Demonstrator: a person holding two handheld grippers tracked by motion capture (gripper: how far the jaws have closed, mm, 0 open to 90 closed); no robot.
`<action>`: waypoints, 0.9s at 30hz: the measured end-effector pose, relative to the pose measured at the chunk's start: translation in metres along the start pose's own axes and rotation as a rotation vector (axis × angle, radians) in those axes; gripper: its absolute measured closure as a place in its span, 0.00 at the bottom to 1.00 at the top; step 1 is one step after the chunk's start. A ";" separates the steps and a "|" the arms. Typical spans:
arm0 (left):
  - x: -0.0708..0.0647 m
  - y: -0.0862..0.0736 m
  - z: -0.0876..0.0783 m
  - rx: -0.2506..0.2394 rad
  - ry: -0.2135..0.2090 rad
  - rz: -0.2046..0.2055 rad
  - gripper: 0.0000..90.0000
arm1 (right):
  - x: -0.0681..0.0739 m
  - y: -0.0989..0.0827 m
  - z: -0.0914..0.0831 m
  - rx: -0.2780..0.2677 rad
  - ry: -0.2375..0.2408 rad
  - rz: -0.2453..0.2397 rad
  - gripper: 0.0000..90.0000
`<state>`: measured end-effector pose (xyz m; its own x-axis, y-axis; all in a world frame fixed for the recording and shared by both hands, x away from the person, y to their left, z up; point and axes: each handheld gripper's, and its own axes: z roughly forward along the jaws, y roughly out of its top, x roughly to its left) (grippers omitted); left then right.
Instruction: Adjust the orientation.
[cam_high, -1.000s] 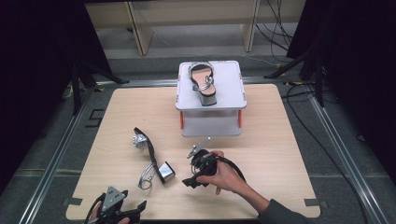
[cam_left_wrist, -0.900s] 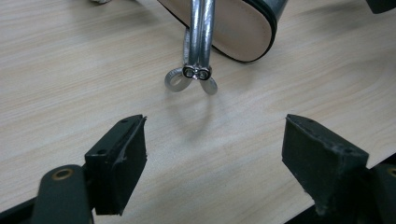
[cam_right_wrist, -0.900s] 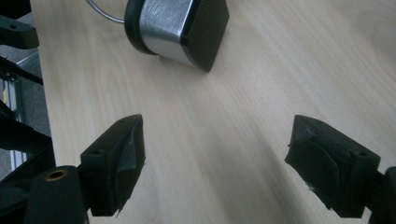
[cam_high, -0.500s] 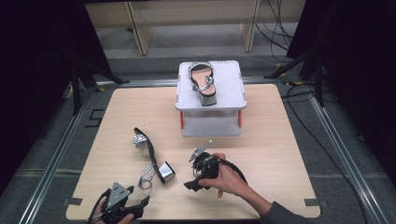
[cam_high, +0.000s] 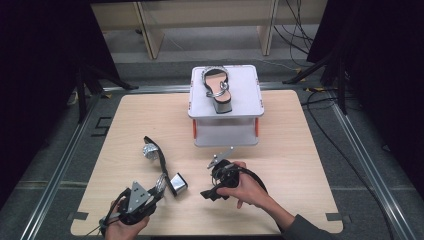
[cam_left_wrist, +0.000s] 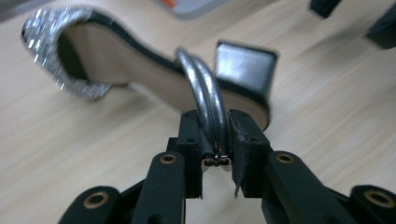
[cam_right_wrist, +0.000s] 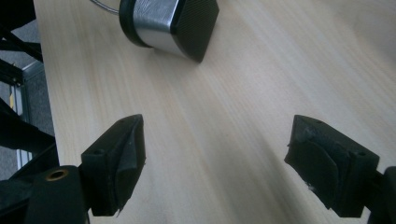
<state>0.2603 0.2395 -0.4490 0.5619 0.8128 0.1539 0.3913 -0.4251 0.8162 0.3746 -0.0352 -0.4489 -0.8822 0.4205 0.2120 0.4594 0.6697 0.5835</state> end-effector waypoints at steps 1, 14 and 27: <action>-0.001 0.004 0.001 0.000 -0.008 0.024 0.83 | 0.000 0.000 0.000 0.000 0.000 0.000 0.22; -0.013 0.061 0.044 -0.019 -0.106 0.033 0.80 | -0.008 -0.004 -0.012 -0.009 -0.007 0.074 0.22; -0.015 0.058 0.011 -0.028 -0.091 -0.058 0.31 | -0.006 -0.001 -0.011 -0.041 -0.016 0.060 0.22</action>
<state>0.2830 0.1981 -0.4102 0.6029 0.7959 0.0557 0.4053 -0.3657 0.8378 0.3786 -0.0456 -0.4422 -0.8510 0.4696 0.2350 0.5067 0.6171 0.6020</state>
